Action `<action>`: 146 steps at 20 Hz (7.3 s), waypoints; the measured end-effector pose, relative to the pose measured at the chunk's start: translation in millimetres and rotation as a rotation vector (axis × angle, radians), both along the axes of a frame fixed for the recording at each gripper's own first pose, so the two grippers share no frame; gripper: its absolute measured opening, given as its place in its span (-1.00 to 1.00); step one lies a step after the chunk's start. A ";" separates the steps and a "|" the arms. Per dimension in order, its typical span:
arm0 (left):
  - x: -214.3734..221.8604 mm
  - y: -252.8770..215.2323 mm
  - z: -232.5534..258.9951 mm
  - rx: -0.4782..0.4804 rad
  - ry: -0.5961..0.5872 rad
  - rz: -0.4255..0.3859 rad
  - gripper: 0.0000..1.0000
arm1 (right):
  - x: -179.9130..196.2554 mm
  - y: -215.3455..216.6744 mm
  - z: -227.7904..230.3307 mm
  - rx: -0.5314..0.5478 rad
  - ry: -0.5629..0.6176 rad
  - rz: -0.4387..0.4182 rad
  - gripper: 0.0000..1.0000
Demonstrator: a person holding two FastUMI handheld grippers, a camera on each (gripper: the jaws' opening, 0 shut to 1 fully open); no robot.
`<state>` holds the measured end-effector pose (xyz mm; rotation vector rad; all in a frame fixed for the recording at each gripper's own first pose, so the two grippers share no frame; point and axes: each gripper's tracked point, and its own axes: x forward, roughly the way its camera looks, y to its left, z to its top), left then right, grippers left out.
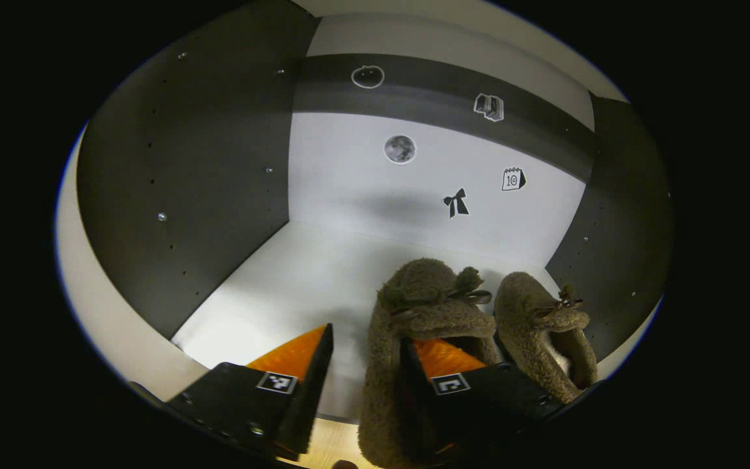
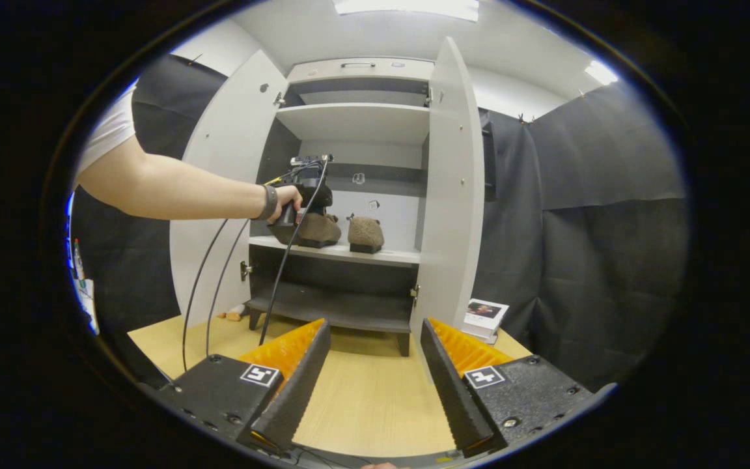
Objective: Grab one shoe with the right hand and put it into the shoe cabinet, grab the other shoe with the left hand and put it into the shoe cabinet; then close the right door with the right hand and the left door with the left hand.
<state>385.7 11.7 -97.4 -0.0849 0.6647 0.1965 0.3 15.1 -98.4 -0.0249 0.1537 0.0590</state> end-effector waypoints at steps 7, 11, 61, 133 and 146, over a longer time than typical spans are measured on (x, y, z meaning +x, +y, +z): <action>-38.6 -15.1 68.6 -0.034 -0.207 -0.079 0.62 | 1.2 3.6 1.1 0.007 -0.010 0.017 0.77; -80.8 -26.4 117.2 -0.063 -0.361 -0.135 0.65 | 2.2 4.6 5.8 0.024 -0.017 0.025 0.77; -408.3 -54.0 52.1 0.082 -0.572 -0.234 0.90 | 69.1 -201.2 222.9 0.079 -0.266 -0.166 0.94; -407.3 -45.0 65.0 0.069 -0.577 -0.228 0.90 | -9.4 -37.9 61.8 0.131 -0.167 -0.094 0.89; -400.0 -22.8 117.3 -0.026 -0.666 -0.166 0.90 | -14.8 -23.2 29.6 0.189 -0.101 -0.047 0.87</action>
